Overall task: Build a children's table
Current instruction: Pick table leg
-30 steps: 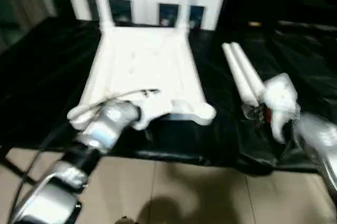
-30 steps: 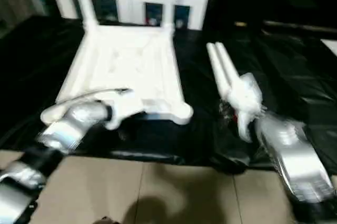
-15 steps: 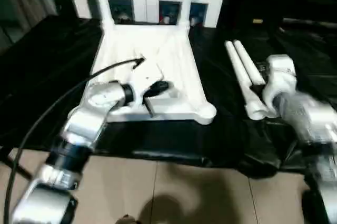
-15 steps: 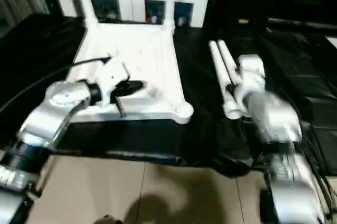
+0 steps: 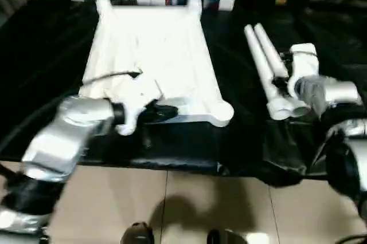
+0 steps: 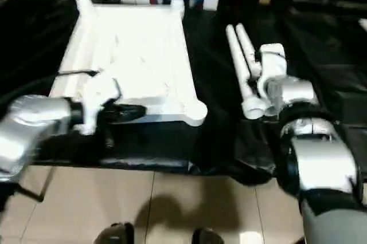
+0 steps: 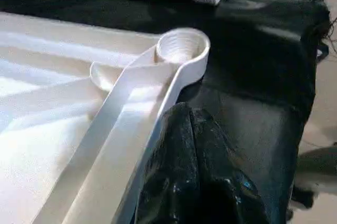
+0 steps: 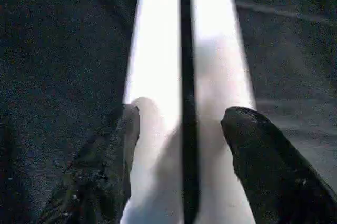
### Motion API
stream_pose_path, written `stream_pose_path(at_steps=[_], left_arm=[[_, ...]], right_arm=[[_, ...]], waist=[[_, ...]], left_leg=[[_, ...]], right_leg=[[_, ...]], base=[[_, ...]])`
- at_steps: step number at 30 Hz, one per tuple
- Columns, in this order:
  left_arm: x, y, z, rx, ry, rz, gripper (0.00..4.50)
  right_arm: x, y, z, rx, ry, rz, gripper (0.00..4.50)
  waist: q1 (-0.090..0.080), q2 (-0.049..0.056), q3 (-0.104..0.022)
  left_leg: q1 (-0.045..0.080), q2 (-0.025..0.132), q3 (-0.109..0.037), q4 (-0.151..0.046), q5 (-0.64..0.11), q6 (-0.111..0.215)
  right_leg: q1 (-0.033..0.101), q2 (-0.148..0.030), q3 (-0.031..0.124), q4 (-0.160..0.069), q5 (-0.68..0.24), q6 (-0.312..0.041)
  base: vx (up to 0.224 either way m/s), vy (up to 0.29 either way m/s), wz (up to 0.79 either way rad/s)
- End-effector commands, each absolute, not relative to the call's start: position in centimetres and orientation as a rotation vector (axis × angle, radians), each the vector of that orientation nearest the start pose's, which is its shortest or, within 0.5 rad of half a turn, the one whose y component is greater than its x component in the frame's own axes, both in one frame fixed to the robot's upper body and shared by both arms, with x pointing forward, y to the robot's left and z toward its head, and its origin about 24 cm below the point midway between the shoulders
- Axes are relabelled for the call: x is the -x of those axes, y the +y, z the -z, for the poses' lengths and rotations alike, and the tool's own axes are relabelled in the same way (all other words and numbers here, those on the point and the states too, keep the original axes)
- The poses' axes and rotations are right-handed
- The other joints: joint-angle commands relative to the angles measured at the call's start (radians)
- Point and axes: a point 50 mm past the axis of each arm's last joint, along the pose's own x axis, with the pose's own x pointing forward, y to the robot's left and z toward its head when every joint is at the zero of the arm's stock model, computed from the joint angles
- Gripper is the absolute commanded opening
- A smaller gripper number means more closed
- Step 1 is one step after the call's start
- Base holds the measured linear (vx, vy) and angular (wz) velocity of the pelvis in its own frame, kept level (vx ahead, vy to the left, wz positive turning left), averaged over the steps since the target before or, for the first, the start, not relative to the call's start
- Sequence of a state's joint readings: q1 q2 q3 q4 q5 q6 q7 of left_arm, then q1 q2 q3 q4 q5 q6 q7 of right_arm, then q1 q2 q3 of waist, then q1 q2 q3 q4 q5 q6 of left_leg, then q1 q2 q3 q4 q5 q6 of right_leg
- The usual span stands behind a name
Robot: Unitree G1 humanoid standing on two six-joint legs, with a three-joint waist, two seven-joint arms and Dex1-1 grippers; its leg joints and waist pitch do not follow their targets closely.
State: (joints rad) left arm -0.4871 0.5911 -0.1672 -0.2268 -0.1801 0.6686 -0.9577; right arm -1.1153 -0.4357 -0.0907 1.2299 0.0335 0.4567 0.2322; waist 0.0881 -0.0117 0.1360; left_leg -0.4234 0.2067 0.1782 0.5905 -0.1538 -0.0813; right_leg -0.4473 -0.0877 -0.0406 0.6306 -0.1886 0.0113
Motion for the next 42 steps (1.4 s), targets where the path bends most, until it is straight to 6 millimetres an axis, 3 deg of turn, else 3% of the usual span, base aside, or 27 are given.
stream_pose_path(at_steps=[1,3,5,9,16,20,22,23,27,28,33,34,37,39,40,41,42], left_arm=[[-28.5,14.8,-16.4,-0.458,0.244,1.063,0.0],[-28.4,15.0,-17.0,-0.466,0.251,1.061,0.0],[-28.4,15.2,-17.4,-0.474,0.252,1.056,0.0],[-28.2,15.2,-17.8,-0.476,0.258,1.066,0.0],[-27.9,14.9,-18.3,-0.469,0.26,1.089,0.0],[-27.8,14.8,-18.5,-0.469,0.263,1.099,0.0],[-27.8,14.7,-18.6,-0.466,0.262,1.11,0.0],[-27.8,14.6,-18.6,-0.464,0.262,1.113,0.0],[-28.0,14.5,-18.7,-0.461,0.256,1.114,0.0],[-28.0,14.5,-18.8,-0.461,0.255,1.114,0.0],[-28.6,13.9,-18.5,-0.472,0.18,1.068,0.0],[-28.6,13.8,-18.5,-0.469,0.178,1.065,0.0],[-29.3,13.5,-17.6,-0.501,0.179,0.996,0.0],[-29.6,13.0,-17.0,-0.46,0.175,0.961,0.0],[-29.6,12.9,-16.9,-0.452,0.171,0.956,0.0],[-29.7,12.1,-16.6,-0.368,0.151,0.937,0.0],[-29.9,11.6,-16.6,-0.315,0.115,0.917,0.0]], right_arm=[[-40.0,-23.9,-12.7,0.094,0.557,-0.009,3.09],[-40.2,-23.4,-13.2,0.08,0.547,-0.045,3.13],[-40.4,-23.3,-13.5,0.091,0.542,-0.04,3.38],[-40.4,-22.9,-13.7,0.076,0.568,-0.053,3.38],[-40.0,-22.7,-12.9,0.04,0.646,-0.086,3.38],[-39.7,-22.8,-12.4,0.063,0.681,-0.091,3.02],[-39.7,-22.8,-12.4,0.028,0.684,-0.088,2.91],[-39.7,-22.8,-12.4,0.005,0.68,-0.085,2.64],[-39.7,-23.0,-12.5,-0.006,0.677,-0.076,2.45],[-39.7,-23.0,-12.5,-0.007,0.677,-0.075,2.2],[-39.6,-23.5,-12.4,-0.027,0.664,-0.037,1.87],[-39.6,-23.5,-12.4,-0.029,0.663,-0.035,1.85],[-39.5,-23.8,-12.1,-0.063,0.649,-0.003,1.83],[-39.5,-24.0,-11.8,-0.081,0.639,0.017,1.83],[-39.5,-24.0,-11.8,-0.084,0.638,0.018,1.83],[-39.4,-24.0,-11.7,-0.108,0.625,0.023,1.83],[-39.5,-23.9,-11.8,-0.119,0.61,0.022,1.83]], waist=[[0.0,0.002,-0.062],[0.002,0.002,-0.054],[0.003,0.006,-0.043],[0.004,0.008,-0.027],[0.005,0.007,-0.015],[0.005,0.009,-0.014],[0.006,0.009,-0.017],[0.006,0.009,-0.017],[0.007,0.009,-0.025],[0.007,0.009,-0.024],[0.01,0.008,-0.042],[0.009,0.002,-0.049],[0.014,-0.002,-0.059],[0.017,-0.007,-0.076],[0.017,-0.007,-0.076],[0.019,-0.009,-0.092],[0.02,-0.01,-0.09]], left_leg=[[0.023,-0.002,0.009,-0.052,-0.011,0.078],[0.023,0.0,0.01,-0.051,-0.007,0.093],[0.024,0.003,0.011,-0.053,-0.027,0.089],[0.023,0.004,0.011,-0.055,-0.031,0.075],[0.024,0.005,0.011,-0.055,-0.01,0.076],[0.024,0.005,0.011,-0.056,-0.01,0.072],[0.025,0.005,0.011,-0.056,-0.01,0.068],[0.024,0.005,0.011,-0.056,-0.012,0.065],[0.026,0.006,0.011,-0.055,-0.02,0.057],[0.025,0.006,0.011,-0.055,-0.018,0.057],[0.023,0.005,0.012,-0.047,0.014,0.069],[0.025,0.005,0.013,-0.045,0.019,0.072],[0.023,0.004,0.013,-0.04,0.038,0.087],[0.025,0.003,0.015,-0.034,0.043,0.088],[0.023,0.004,0.014,-0.034,0.045,0.087],[0.025,0.005,0.014,-0.029,0.044,0.086],[0.024,0.004,0.015,-0.028,0.043,0.086]], right_leg=[[0.067,-0.016,0.025,-0.036,0.17,-0.31],[0.065,-0.018,0.025,-0.033,0.182,-0.33],[0.062,-0.021,0.026,-0.037,0.145,-0.339],[0.064,-0.026,0.029,-0.038,0.117,-0.349],[0.067,-0.028,0.029,-0.036,0.129,-0.36],[0.068,-0.029,0.03,-0.037,0.118,-0.359],[0.07,-0.03,0.03,-0.037,0.116,-0.36],[0.069,-0.03,0.03,-0.037,0.115,-0.36],[0.071,-0.031,0.03,-0.036,0.108,-0.361],[0.071,-0.031,0.029,-0.036,0.111,-0.361],[0.077,-0.029,0.028,-0.028,0.163,-0.371],[0.081,-0.029,0.029,-0.028,0.173,-0.372],[0.082,-0.03,0.028,-0.022,0.187,-0.367],[0.086,-0.031,0.029,-0.017,0.191,-0.366],[0.085,-0.032,0.029,-0.017,0.193,-0.367],[0.09,-0.033,0.028,-0.013,0.199,-0.371],[0.088,-0.033,0.029,-0.013,0.206,-0.37]], base=[[0.0,0.0,0.0],[0.0,0.0,0.0],[0.0,0.0,0.0],[0.0,0.0,0.0],[0.0,0.0,0.0],[0.0,0.0,0.0],[0.0,0.0,0.0],[0.0,0.0,0.0],[0.0,0.0,0.0],[0.0,0.0,0.0],[0.0,0.0,0.0],[0.0,0.0,0.0],[0.0,0.0,0.0],[0.0,0.0,0.0],[0.0,0.0,0.0],[0.0,0.0,0.0],[0.0,0.0,0.0]])
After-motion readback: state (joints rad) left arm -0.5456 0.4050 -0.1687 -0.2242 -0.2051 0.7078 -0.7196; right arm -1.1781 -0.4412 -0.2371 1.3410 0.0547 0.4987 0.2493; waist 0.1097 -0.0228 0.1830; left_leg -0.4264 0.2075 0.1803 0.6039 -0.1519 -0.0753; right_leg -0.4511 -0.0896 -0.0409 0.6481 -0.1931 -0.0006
